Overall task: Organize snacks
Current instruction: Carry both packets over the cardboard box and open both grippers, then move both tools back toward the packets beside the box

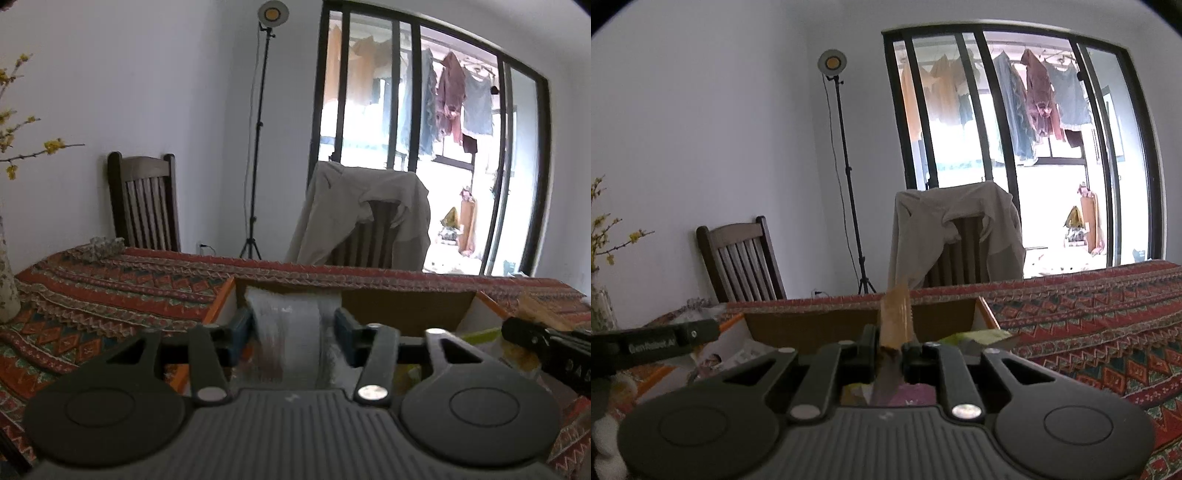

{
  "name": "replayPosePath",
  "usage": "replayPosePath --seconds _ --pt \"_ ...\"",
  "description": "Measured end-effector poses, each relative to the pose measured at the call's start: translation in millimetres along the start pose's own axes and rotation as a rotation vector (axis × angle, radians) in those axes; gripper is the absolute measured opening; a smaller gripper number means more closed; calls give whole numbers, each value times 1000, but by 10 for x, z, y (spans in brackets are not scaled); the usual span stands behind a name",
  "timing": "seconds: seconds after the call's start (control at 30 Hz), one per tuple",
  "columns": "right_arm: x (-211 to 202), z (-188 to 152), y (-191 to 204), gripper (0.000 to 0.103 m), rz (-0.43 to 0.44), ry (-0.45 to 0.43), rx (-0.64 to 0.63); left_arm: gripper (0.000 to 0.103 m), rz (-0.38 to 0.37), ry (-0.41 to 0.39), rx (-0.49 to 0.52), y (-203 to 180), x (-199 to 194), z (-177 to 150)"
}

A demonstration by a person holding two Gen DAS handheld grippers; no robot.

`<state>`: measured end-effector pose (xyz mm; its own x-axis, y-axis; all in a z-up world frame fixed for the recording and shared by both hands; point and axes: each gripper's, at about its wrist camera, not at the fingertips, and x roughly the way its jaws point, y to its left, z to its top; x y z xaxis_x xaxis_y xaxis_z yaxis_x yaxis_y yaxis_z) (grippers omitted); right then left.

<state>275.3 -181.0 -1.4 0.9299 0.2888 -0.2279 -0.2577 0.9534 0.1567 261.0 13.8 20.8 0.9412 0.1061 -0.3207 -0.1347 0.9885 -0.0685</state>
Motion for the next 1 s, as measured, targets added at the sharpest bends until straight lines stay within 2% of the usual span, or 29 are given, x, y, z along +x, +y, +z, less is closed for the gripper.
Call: replayPosePath --seconds 0.03,0.07,0.1,0.17,0.2,0.27,0.4,0.63,0.8,1.0 --pt "1 -6 -1 20 -4 2 -3 84 1 -4 -3 4 -8 -11" --pt "-6 -11 2 39 -11 3 -5 92 6 -15 -7 9 -27 -16" --pt "-15 -14 0 65 -13 -2 -5 103 13 -34 -16 21 -54 -17" --pt "-72 -18 -7 89 -7 -26 1 103 24 -72 -35 44 -115 -17" --pt "-97 -6 0 97 -8 -37 3 103 25 -75 -40 53 -121 -13" --pt "-161 -2 11 103 -18 -67 -5 103 39 -69 -51 66 -113 -11" --pt "-227 -5 30 103 -41 -94 -32 103 53 -58 -67 98 -101 -11" --pt "-245 7 21 103 -67 -87 -35 103 70 -72 -86 144 -146 -4" --pt "-235 33 41 103 -133 -60 -66 103 91 -35 -80 141 -224 99" --pt "-369 182 77 103 -164 -22 -88 103 80 -6 -78 109 -482 293"
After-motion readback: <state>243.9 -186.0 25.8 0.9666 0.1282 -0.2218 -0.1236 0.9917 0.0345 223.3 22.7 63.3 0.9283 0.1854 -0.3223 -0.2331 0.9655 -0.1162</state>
